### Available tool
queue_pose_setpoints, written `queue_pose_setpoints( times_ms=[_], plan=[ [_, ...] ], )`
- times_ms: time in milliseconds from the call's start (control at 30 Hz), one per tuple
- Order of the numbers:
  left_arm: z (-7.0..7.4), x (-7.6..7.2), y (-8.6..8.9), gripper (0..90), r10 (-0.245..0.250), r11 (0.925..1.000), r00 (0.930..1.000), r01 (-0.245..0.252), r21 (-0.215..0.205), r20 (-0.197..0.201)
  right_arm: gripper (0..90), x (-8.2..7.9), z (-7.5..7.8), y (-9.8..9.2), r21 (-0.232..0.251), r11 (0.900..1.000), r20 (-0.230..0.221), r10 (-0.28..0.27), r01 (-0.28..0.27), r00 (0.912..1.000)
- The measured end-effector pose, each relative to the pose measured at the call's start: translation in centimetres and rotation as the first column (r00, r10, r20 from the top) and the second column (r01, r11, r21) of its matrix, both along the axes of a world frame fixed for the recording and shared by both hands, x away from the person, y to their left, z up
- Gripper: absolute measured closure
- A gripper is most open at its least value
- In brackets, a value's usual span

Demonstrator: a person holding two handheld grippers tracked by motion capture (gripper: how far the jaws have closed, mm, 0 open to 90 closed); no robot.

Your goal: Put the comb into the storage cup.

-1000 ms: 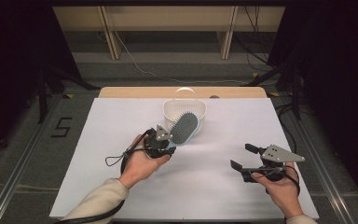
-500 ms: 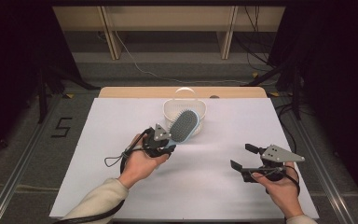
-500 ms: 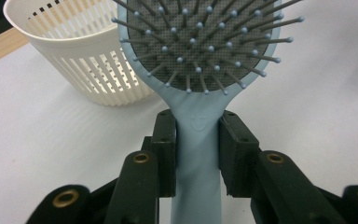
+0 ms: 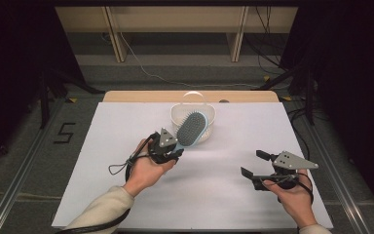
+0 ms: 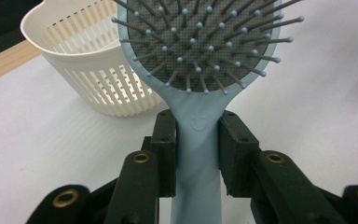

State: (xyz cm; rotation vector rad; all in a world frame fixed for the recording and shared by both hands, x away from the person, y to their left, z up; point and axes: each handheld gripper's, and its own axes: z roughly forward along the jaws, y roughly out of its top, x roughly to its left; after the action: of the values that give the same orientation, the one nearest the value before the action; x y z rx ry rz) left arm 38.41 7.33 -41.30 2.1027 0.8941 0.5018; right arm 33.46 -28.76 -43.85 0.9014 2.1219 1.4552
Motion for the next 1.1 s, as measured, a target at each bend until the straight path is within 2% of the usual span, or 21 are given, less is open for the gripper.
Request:
queue_pose_setpoints(
  times_ms=[267, 1100],
  plan=[
    [0.14, -0.04, 0.02, 69.7, 0.002, 1.0000, 0.9999, -0.002, -0.004, 0.016, 15.5, 0.00, 0.01, 0.01, 0.002, 1.000, 0.001, 0.000, 0.000, 1.0000],
    [0.49, 0.03, 0.32, 69.8, 0.020, 0.9985, 0.9984, -0.018, -0.052, 0.053, 15.5, 0.02, -0.01, -0.01, -0.002, 1.000, 0.000, -0.001, 0.001, 1.0000]
  ],
)
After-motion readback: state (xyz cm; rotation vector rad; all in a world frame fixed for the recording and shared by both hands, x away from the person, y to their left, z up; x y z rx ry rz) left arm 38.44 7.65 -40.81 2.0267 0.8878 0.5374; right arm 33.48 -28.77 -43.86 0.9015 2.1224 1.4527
